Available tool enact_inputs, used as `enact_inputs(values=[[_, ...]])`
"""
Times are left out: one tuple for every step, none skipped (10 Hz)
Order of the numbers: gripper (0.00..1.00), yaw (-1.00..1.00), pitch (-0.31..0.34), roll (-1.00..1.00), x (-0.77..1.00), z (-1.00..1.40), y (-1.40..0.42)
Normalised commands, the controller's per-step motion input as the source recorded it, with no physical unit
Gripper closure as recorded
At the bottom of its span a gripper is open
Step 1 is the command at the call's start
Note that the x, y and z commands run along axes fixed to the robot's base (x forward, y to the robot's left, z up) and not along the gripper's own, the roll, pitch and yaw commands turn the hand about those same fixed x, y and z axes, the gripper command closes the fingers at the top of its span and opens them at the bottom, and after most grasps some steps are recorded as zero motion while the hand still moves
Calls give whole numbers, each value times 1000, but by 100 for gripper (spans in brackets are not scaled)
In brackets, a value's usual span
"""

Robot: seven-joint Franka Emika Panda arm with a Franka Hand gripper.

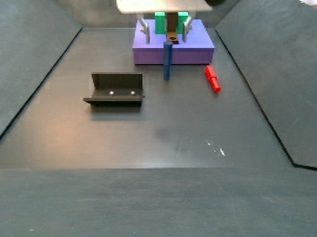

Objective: Pick up the blue object. Move up. Move to above the board. Insert the blue object.
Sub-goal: Pick up the blue object.

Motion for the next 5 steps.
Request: enact_inputs(values=[[0, -17, -80, 34, -120, -306, 94], [0, 0, -67, 0, -26, -220, 0], [0, 0, -69, 6, 0, -254, 0], [0, 0, -56, 13, 0, -237, 0], [0, 0, -30, 9, 0, -189, 0]])
